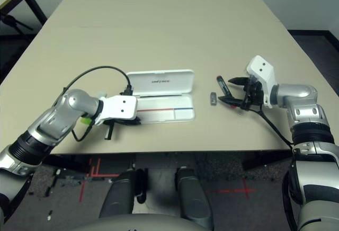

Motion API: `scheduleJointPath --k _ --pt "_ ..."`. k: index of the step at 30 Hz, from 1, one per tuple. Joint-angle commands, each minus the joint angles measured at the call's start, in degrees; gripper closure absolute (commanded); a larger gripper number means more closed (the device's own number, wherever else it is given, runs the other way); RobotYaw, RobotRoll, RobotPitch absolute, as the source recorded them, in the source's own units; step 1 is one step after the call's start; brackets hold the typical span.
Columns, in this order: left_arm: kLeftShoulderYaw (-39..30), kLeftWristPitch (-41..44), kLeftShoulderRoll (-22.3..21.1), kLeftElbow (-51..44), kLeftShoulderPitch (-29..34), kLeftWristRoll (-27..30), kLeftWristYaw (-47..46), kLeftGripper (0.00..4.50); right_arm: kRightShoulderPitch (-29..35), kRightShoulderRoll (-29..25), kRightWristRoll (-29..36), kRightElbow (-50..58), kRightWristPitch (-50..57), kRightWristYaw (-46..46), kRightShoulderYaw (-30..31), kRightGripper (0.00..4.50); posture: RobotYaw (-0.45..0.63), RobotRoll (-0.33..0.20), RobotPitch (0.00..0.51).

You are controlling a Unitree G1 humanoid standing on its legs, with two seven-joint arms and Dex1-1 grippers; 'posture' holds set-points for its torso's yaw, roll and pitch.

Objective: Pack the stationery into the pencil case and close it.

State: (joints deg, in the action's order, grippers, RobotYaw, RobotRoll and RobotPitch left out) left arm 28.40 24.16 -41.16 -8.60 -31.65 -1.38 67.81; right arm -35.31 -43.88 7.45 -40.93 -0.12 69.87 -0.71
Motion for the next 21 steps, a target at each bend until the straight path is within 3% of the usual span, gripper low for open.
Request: scheduleJointPath --k 1,10,11,21 --pt "-0.69 0.44 -0.19 -1.63 0.98 -0.48 -0.43 3.73 -0.72 0.39 -0.76 -1.13 -0.63 0.07 0.66 0.00 -0.01 0.000 0.138" --pt "-6.00 1.93 -1.53 -5.74 2.13 3.23 0.11 0.22 -1.70 0.81 -1.29 -2.46 -1.38 0.17 0.67 0.00 0.00 0.000 0.132" --pt "-7.12 2.10 -1.52 -6.22 2.28 4.13 0.07 0.07 -1.79 0.81 -1.34 -2.56 -1.49 0.21 0.68 0.00 0.00 0.000 0.132" --pt "-17.22 3.82 -3.85 -11.12 3.32 12.59 0.06 0.07 -1.22 -1.29 2.28 3.17 4.64 1.10 -2.09 0.00 0.00 0.000 0.129"
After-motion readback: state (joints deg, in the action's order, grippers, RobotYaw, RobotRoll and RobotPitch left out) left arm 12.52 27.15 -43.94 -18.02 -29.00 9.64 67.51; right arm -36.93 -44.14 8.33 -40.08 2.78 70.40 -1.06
